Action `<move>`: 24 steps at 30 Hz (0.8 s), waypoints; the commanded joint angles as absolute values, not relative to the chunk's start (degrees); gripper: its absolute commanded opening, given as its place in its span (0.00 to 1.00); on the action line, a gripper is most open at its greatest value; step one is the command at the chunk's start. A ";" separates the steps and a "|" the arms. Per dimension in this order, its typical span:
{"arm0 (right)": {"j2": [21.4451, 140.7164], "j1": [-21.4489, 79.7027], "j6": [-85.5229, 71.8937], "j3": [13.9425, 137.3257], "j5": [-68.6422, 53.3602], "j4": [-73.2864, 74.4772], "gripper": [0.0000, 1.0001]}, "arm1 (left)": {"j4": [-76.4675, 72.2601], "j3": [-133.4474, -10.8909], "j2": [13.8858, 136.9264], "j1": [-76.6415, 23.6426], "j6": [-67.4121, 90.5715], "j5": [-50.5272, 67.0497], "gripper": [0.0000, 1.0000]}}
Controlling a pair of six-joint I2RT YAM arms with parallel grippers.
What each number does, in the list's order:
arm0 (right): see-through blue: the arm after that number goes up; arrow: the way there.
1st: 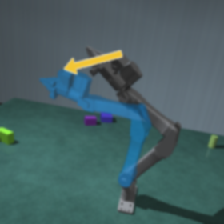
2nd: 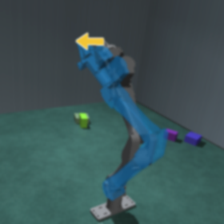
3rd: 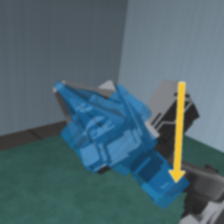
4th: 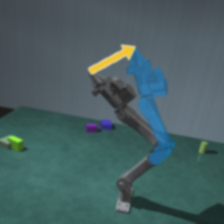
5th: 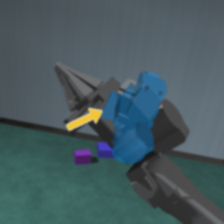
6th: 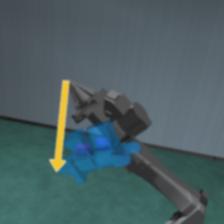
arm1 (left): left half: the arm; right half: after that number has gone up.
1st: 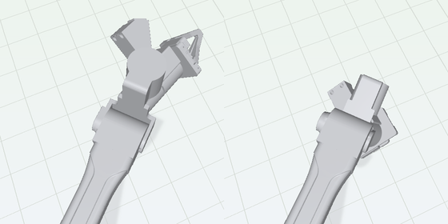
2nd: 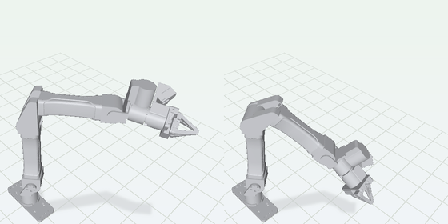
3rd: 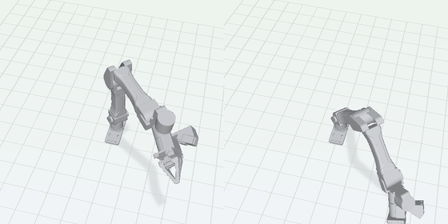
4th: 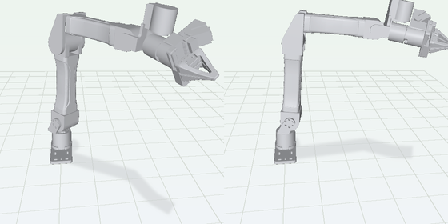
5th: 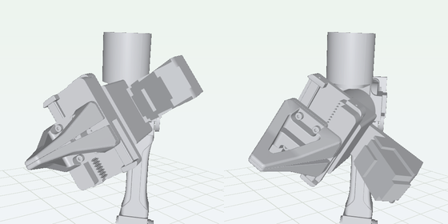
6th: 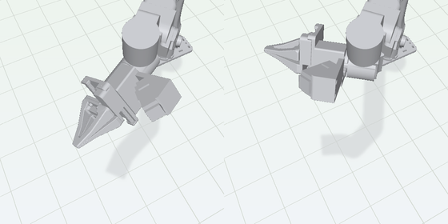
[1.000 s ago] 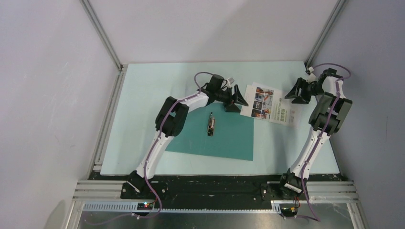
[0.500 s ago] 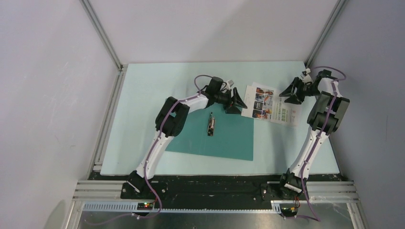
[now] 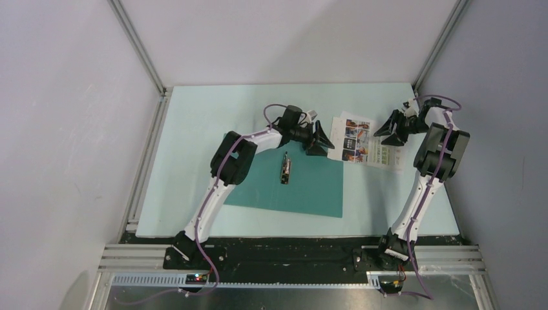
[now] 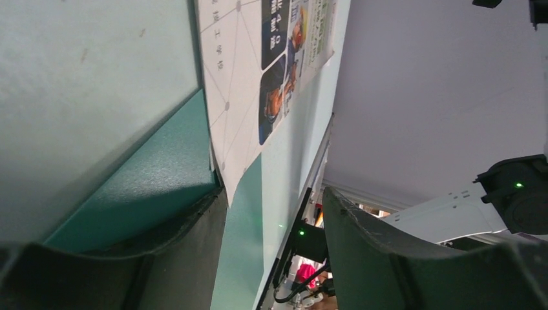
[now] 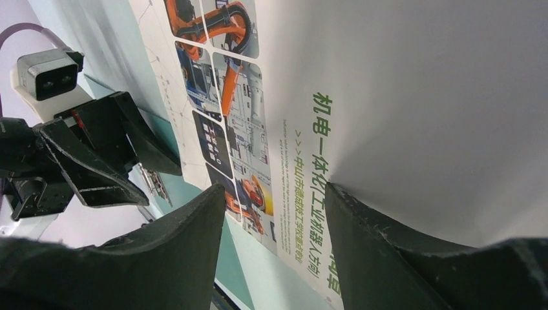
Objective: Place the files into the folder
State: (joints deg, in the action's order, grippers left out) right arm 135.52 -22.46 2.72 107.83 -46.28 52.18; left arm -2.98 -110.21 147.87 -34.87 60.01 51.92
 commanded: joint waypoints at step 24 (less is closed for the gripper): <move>134.48 -21.89 2.03 106.97 -42.88 52.74 0.63 | -4.46 -104.06 142.84 -37.05 63.27 48.54 0.33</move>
